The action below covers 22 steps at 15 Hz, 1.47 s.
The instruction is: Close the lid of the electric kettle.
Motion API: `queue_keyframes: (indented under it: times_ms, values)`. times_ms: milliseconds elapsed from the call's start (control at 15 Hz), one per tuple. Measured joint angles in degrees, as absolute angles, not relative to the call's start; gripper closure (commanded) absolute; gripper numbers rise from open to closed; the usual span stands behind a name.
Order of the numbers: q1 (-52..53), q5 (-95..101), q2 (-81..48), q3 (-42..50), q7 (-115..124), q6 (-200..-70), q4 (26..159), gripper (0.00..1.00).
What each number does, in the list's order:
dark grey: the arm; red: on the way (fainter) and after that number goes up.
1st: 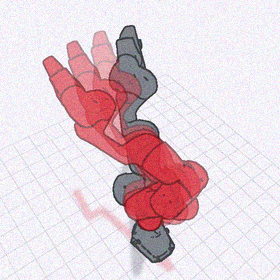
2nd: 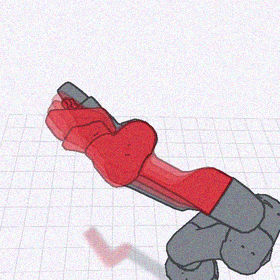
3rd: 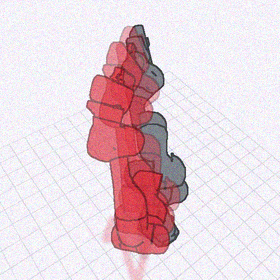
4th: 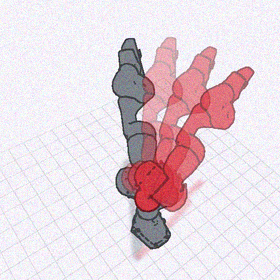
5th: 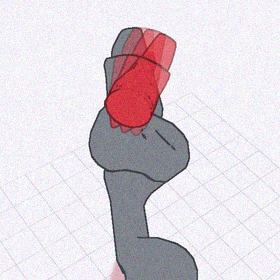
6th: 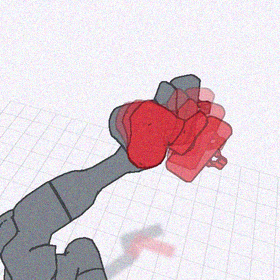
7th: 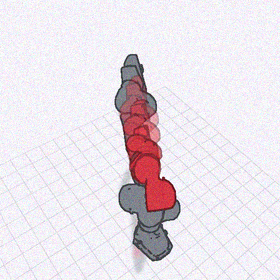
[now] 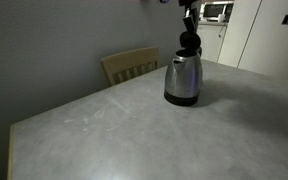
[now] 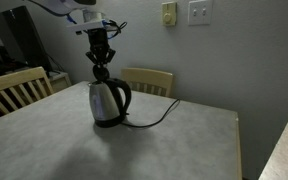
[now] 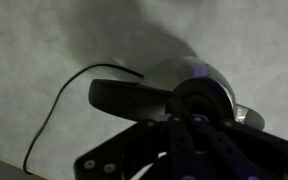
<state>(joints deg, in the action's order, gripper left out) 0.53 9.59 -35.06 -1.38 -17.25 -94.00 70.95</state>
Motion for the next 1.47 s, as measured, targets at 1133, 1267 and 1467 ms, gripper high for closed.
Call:
queue_keyframes:
  times_ms: [1133,1267,1467]
  values:
    - [-0.2,3.1,-39.8,-2.9,-23.6,-88.7,64.5,1.0]
    - [-0.7,2.2,-39.9,-2.9,-23.7,-88.7,64.4,1.0]
    - [-2.0,-0.3,-42.1,-3.0,-25.7,-86.9,63.1,1.0]
